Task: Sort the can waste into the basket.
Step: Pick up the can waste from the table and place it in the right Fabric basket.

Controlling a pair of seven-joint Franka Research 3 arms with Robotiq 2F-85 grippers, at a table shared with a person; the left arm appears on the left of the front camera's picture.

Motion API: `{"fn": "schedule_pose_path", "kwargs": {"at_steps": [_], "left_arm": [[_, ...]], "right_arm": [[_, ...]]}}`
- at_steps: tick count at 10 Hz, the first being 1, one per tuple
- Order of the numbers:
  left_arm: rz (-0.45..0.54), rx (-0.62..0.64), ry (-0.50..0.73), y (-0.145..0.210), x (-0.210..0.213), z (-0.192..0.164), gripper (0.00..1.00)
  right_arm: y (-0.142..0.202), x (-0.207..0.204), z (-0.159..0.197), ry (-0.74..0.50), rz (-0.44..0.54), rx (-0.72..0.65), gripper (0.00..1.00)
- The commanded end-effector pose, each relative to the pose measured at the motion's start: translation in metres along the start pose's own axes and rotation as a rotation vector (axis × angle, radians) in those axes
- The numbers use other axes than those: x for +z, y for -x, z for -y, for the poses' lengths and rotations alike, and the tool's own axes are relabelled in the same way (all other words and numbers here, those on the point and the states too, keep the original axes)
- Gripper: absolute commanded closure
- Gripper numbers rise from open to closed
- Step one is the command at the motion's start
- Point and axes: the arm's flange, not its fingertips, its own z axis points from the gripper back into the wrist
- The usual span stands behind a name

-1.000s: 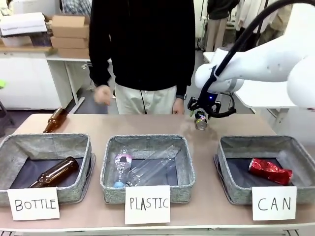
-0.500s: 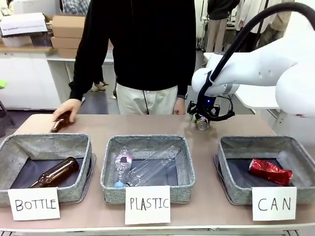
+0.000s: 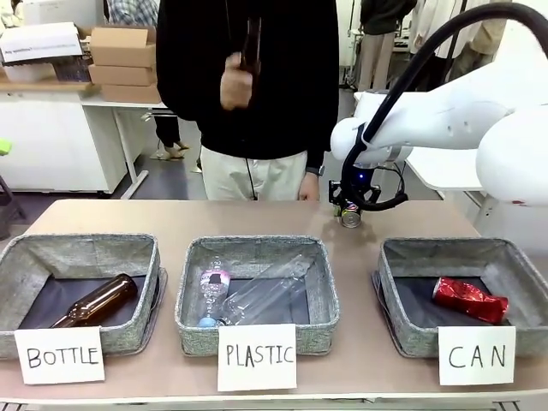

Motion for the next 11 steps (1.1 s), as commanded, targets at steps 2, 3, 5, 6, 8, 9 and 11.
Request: {"fn": "schedule_pose_path", "kwargs": {"at_steps": [2, 3, 5, 6, 8, 9, 11], "left_arm": [[-0.01, 0.006, -0.002, 0.0012, 0.0028, 0.0003, 0.0], [-0.01, 0.006, -0.002, 0.0012, 0.0028, 0.0003, 0.0], [-0.01, 0.006, -0.002, 0.0012, 0.0028, 0.0003, 0.0], [-0.01, 0.006, -0.002, 0.0012, 0.0028, 0.0003, 0.0], [-0.01, 0.006, -0.002, 0.0012, 0.0028, 0.0003, 0.0], [-0.01, 0.006, -0.002, 0.0012, 0.0028, 0.0003, 0.0], [-0.01, 0.006, -0.002, 0.0012, 0.0028, 0.0003, 0.0]], "right_arm": [[-0.0025, 0.0007, -0.0023, 0.046, 0.008, -0.034, 1.0], [-0.003, 0.0001, -0.0012, 0.049, -0.002, -0.03, 1.0], [-0.0033, 0.0002, 0.0005, 0.045, -0.013, -0.031, 1.0], [-0.003, 0.0003, 0.0005, 0.049, -0.019, -0.024, 1.0], [-0.0031, 0.0006, 0.0006, 0.059, -0.03, -0.015, 1.0], [-0.0027, 0.0016, 0.001, 0.064, -0.028, -0.016, 1.0], [-0.0017, 0.006, 0.0029, 0.065, -0.024, -0.016, 1.0]]}}
